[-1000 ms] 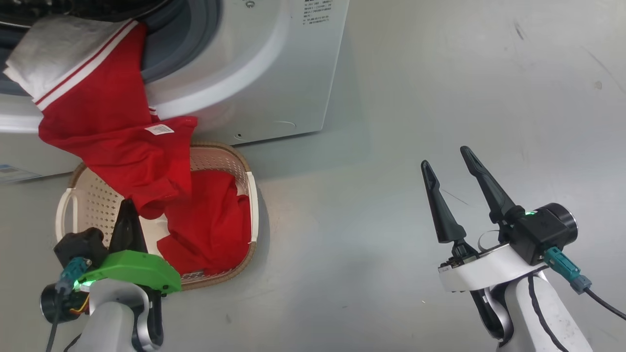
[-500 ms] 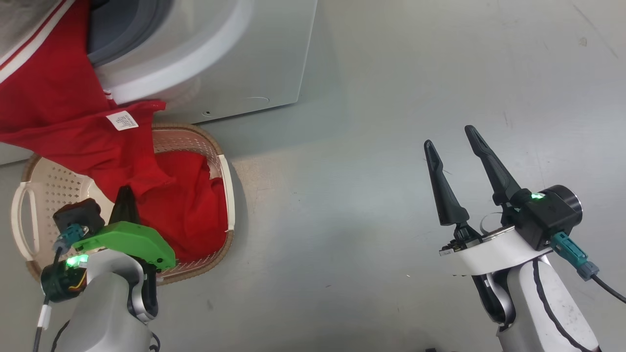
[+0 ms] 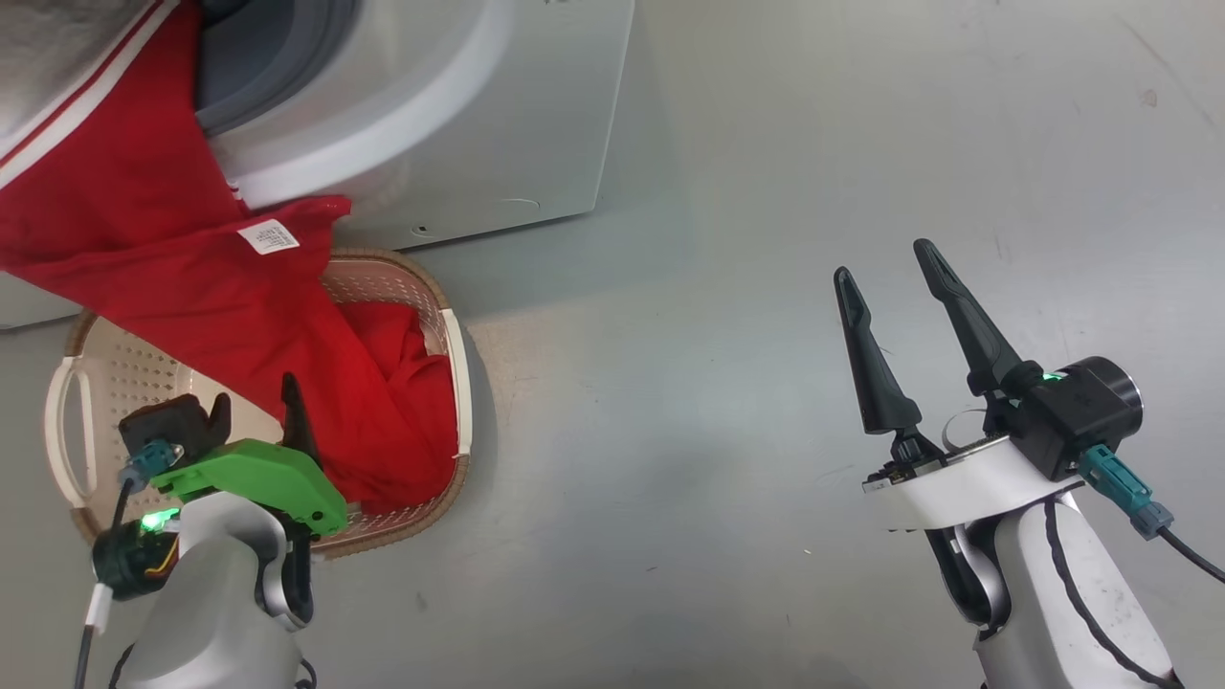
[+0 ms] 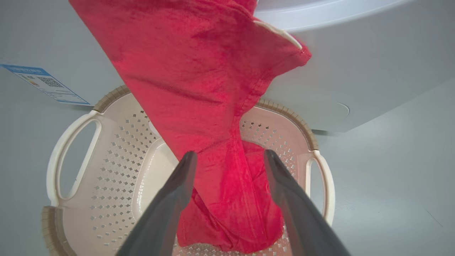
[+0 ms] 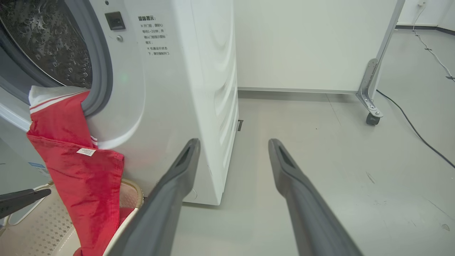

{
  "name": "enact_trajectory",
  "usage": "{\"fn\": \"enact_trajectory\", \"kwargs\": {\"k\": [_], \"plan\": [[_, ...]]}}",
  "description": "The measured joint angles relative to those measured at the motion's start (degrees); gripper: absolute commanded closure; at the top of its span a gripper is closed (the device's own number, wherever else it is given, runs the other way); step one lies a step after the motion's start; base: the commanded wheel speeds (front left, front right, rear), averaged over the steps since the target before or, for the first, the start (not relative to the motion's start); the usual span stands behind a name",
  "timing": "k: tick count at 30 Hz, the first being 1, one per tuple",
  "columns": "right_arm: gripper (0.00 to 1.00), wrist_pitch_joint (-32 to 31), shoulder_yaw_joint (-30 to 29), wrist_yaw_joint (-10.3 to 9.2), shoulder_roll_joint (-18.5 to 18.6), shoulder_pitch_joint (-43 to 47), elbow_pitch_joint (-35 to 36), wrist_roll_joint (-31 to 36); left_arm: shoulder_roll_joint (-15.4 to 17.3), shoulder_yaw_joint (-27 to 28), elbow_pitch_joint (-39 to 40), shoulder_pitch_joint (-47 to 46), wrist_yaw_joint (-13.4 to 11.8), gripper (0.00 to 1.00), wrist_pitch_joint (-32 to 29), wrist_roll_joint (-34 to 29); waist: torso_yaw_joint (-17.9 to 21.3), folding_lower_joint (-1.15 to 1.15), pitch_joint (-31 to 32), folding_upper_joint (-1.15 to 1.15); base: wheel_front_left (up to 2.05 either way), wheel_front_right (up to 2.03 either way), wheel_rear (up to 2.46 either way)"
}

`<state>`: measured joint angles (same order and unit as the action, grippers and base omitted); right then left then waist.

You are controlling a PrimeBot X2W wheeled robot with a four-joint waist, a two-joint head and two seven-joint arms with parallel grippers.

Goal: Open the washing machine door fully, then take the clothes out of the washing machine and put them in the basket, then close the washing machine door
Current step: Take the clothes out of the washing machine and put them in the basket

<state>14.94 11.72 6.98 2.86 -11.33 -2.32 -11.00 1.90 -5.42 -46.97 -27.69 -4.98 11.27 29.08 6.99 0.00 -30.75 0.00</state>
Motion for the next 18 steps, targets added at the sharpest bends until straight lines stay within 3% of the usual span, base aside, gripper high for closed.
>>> {"fn": "enact_trajectory", "kwargs": {"k": [18], "plan": [[0.0, 0.0, -1.0, 0.0, 0.0, 0.8, -1.9, 0.0, -0.3, -1.1, -0.4, -0.1, 3.5, 0.0, 3.0, 0.0, -2.9, 0.0, 5.4, 0.0, 0.0, 0.0, 0.0]]}}
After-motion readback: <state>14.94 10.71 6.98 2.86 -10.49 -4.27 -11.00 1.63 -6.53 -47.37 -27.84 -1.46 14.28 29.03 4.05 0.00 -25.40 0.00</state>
